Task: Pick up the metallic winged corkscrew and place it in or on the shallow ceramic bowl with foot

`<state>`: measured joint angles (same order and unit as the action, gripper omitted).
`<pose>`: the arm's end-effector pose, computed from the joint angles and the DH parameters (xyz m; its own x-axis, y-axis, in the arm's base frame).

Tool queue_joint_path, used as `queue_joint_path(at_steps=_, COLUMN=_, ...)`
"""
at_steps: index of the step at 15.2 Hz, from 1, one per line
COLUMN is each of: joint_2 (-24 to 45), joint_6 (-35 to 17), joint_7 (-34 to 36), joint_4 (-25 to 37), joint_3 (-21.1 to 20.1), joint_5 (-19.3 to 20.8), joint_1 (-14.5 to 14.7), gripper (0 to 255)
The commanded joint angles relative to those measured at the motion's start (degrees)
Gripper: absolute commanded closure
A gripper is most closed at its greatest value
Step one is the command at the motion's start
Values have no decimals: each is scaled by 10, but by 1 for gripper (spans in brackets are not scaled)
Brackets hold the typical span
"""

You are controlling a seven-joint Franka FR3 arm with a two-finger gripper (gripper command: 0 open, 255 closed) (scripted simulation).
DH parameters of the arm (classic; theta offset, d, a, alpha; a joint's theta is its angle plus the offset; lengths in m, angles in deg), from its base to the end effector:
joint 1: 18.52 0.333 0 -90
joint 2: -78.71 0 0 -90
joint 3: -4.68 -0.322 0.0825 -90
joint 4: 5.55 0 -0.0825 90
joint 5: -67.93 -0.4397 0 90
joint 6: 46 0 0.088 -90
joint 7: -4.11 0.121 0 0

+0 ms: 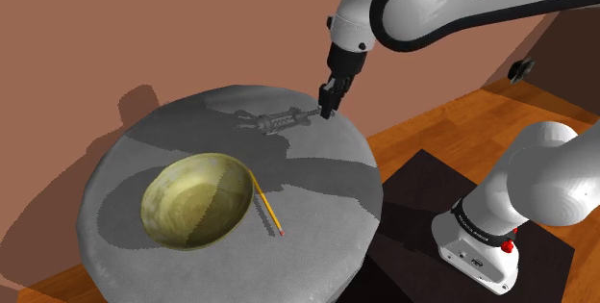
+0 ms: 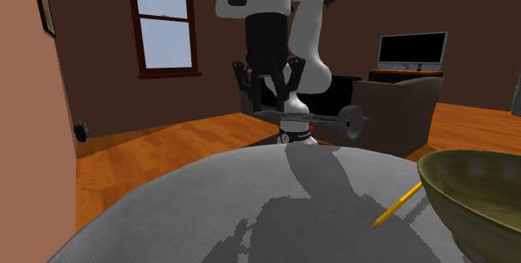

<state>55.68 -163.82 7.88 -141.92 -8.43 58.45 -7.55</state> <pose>0.4380 0.2092 0.4443 0.9629 0.2619 0.0652 0.2661 -0.9616 -0.0669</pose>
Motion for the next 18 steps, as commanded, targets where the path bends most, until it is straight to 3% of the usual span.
queue_joint_path(at_steps=1, joint_2=-5, joint_6=17, joint_7=1, joint_4=12, joint_3=1, joint_5=1, joint_1=0, gripper=255)
queue_joint_path(at_steps=12, joint_2=-16, joint_6=100, joint_7=6, joint_4=84, joint_3=8, joint_5=6, joint_1=-3, gripper=255)
queue_joint_path(at_steps=18, joint_2=37, joint_6=92, joint_7=93, joint_4=137, joint_3=-56, joint_5=2, joint_1=21, gripper=255)
